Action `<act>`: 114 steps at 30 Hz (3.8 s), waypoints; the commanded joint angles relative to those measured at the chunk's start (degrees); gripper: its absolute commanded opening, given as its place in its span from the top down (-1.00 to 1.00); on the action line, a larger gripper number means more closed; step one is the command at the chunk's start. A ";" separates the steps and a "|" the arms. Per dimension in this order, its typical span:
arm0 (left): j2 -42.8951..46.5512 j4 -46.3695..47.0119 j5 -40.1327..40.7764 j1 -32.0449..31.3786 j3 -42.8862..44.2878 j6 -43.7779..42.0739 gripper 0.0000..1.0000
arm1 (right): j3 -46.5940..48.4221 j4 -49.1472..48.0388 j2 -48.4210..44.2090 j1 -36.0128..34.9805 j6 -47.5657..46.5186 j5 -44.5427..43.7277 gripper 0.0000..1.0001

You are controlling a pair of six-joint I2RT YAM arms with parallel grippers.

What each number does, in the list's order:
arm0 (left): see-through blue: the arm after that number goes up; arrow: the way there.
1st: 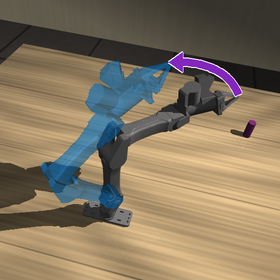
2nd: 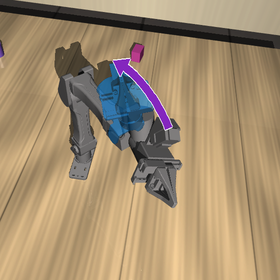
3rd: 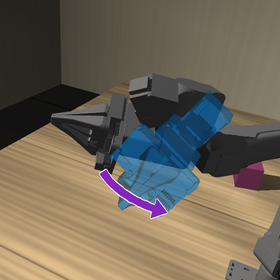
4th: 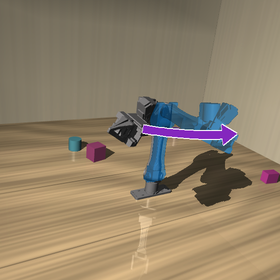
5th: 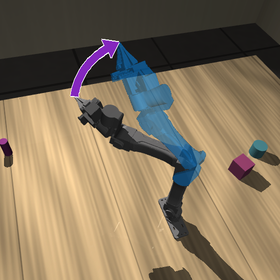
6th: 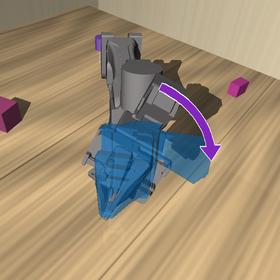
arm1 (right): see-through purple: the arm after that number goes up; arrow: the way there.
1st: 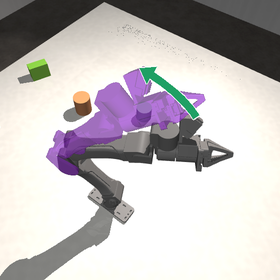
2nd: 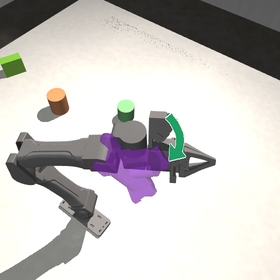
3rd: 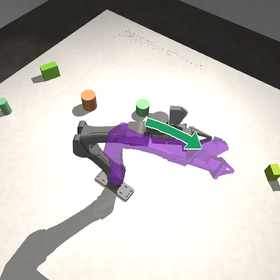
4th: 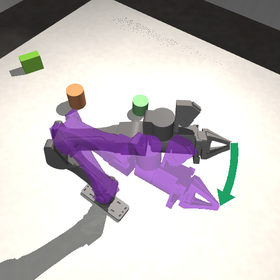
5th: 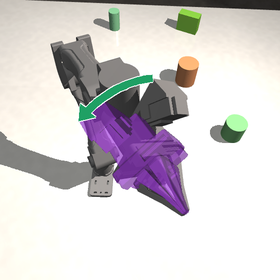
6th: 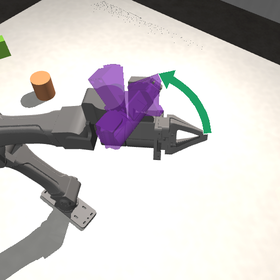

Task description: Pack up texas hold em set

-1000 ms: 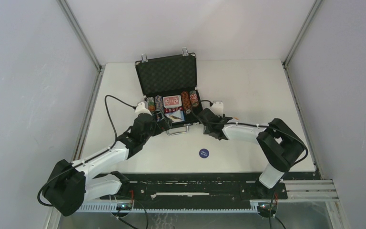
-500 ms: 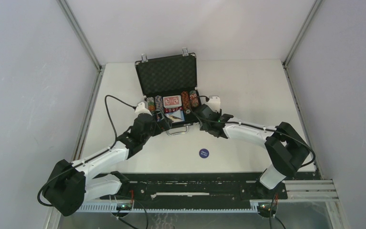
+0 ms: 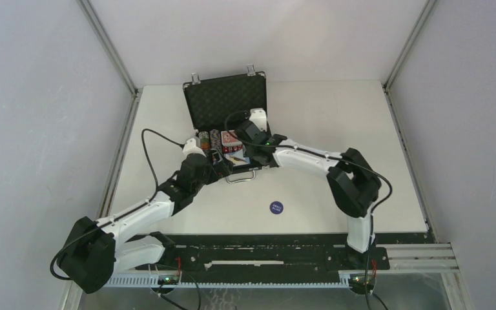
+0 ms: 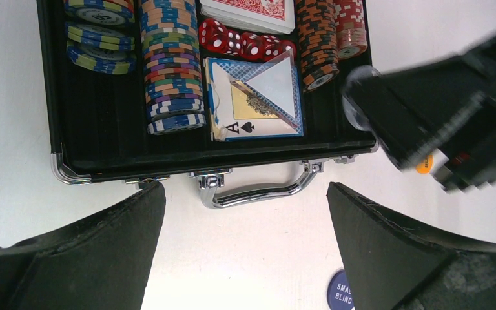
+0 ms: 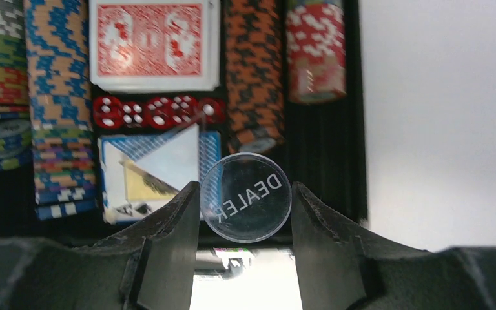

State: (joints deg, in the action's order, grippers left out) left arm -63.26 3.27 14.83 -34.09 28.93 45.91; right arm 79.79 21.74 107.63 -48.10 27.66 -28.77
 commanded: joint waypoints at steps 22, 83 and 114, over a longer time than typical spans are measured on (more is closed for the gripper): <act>2.28 0.25 1.74 -0.28 0.92 -1.90 -1.00 | 33.50 0.58 25.64 2.42 -8.61 4.96 -0.41; 0.23 1.57 -2.21 -0.28 1.22 -1.09 -1.00 | -31.98 -7.43 -17.84 23.55 8.41 2.47 -0.62; 1.39 1.43 -2.70 -0.32 1.13 -0.97 -1.00 | -24.13 0.68 -9.44 27.53 10.75 8.72 -0.23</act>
State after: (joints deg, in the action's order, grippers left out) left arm -62.98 2.50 12.82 -34.13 28.93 45.45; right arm 54.19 21.28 97.60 -20.71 38.46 -21.71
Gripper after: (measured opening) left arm 0.998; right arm 0.622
